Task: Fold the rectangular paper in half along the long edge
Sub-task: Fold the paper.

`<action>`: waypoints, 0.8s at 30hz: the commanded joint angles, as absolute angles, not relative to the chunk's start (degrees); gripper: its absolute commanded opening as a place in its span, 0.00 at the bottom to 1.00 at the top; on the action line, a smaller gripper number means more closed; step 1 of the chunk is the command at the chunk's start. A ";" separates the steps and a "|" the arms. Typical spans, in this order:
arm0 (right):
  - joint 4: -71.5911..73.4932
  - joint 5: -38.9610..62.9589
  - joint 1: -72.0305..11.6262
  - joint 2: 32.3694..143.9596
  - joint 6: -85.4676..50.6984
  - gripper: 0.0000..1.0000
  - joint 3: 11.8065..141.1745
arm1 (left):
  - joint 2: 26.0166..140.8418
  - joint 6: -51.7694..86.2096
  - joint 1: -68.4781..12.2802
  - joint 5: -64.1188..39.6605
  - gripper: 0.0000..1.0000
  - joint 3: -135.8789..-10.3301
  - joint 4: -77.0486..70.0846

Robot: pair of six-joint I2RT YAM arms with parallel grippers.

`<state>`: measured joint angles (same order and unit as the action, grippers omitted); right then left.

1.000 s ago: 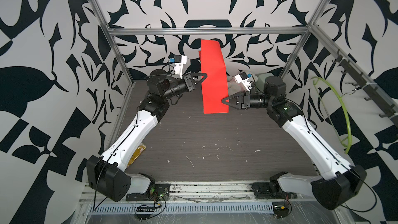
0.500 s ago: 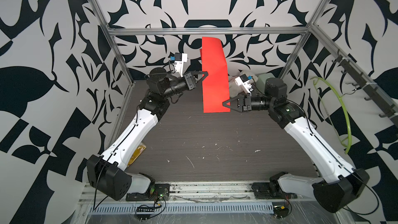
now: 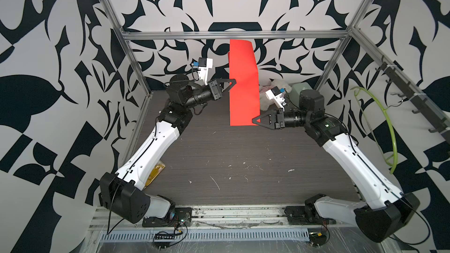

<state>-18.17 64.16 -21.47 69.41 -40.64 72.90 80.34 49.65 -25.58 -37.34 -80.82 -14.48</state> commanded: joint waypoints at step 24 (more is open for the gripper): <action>-7.54 62.53 -18.84 75.17 -41.34 0.29 79.44 | 80.55 55.63 -28.45 -39.37 0.00 -77.19 -21.09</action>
<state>-14.06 62.74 -19.42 74.22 -39.99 76.60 80.36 54.43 -27.53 -37.98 -78.22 -18.65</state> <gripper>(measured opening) 0.289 0.046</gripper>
